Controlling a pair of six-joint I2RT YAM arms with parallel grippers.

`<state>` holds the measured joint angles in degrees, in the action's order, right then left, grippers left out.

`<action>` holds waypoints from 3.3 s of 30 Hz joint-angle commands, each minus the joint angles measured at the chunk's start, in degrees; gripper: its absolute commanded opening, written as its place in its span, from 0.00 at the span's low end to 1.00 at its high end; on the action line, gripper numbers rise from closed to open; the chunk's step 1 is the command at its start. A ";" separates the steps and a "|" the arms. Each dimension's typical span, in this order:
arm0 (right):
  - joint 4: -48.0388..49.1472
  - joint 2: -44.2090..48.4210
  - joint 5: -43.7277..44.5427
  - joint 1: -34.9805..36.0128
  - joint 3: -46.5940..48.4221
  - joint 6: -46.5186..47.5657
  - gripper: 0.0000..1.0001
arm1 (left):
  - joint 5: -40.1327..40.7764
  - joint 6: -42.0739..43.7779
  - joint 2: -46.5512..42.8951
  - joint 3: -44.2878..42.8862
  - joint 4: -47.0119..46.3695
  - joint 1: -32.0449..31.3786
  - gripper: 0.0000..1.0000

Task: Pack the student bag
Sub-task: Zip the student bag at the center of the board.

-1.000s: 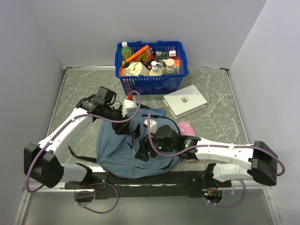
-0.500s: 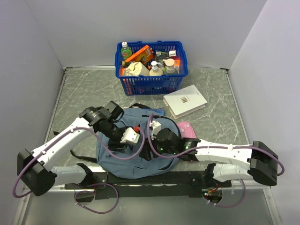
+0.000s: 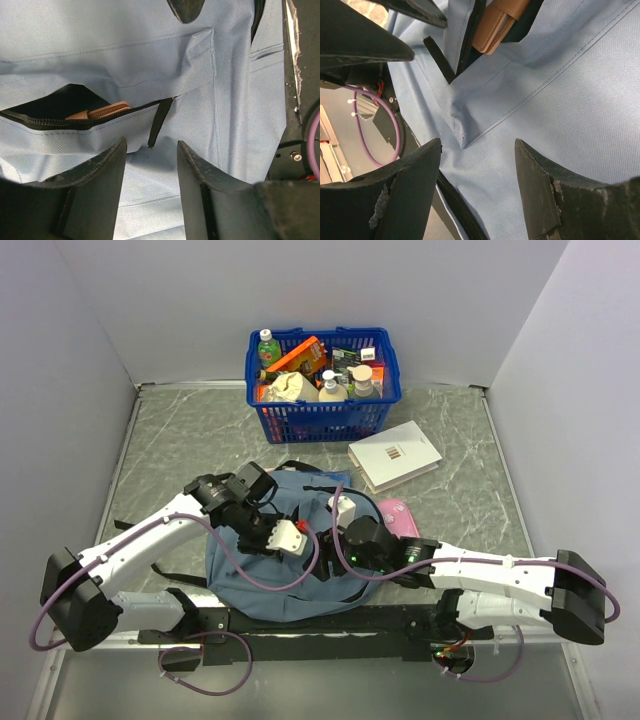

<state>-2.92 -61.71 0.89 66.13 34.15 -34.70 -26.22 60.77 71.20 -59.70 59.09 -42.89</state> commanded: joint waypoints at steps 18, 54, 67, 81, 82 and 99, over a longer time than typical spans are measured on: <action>0.19 1.16 2.89 0.23 0.21 -1.34 0.66 | 1.70 -2.24 -0.36 5.12 -4.95 -4.92 0.24; -9.12 -4.37 6.31 1.46 14.01 -8.27 0.71 | -7.70 -24.39 -1.50 -11.49 -7.67 2.38 0.01; -5.52 -7.36 20.47 10.34 13.65 -3.45 0.73 | -9.20 -24.21 -0.89 -9.03 -9.61 2.38 0.01; -11.59 -15.90 27.24 13.76 19.29 -6.96 0.28 | -8.68 -22.63 1.04 -9.20 -10.22 2.38 0.01; -11.15 -15.55 27.15 14.03 18.94 -6.88 0.21 | -8.41 -22.45 1.31 -9.29 -10.40 2.38 0.01; -7.63 -9.76 30.06 21.06 12.26 -2.13 0.00 | -5.95 -26.85 12.64 -13.15 -20.51 6.68 0.01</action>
<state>-13.78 -75.33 34.59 84.03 48.29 -44.69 -34.81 36.51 80.23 -69.25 47.31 -38.61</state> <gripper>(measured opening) 0.021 0.022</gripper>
